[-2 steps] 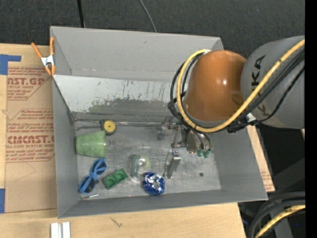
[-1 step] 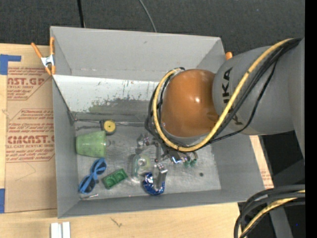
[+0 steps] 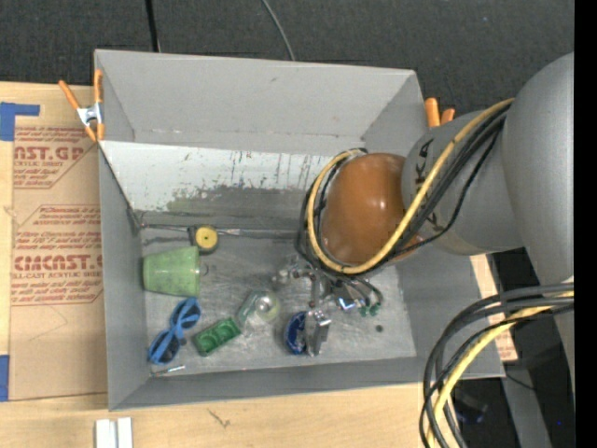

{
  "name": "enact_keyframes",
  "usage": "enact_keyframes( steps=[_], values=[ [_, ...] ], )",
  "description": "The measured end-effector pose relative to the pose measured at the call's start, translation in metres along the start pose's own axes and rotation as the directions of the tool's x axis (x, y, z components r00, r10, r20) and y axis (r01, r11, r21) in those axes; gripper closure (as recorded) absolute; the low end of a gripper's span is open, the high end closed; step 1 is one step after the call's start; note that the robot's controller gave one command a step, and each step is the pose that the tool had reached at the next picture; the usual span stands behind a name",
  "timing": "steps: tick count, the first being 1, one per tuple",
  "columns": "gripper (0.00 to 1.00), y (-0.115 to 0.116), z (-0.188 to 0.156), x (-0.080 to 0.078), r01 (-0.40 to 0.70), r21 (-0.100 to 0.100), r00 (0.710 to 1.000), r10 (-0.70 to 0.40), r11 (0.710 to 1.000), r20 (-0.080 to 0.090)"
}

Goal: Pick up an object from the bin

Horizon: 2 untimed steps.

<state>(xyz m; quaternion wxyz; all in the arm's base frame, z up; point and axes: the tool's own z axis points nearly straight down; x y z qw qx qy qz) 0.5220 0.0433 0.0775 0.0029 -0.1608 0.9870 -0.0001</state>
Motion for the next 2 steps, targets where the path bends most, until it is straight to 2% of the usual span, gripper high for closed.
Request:
enact_keyframes(
  steps=[1, 2],
  values=[
    [1.0, 0.002, -0.003, -0.001, 0.002, -0.001, 1.0, -0.002, 1.0, 0.001],
    [1.0, -0.006, -0.164, -0.017, 0.075, 0.002, 0.997, -0.075, 0.997, 0.005]
  ],
)
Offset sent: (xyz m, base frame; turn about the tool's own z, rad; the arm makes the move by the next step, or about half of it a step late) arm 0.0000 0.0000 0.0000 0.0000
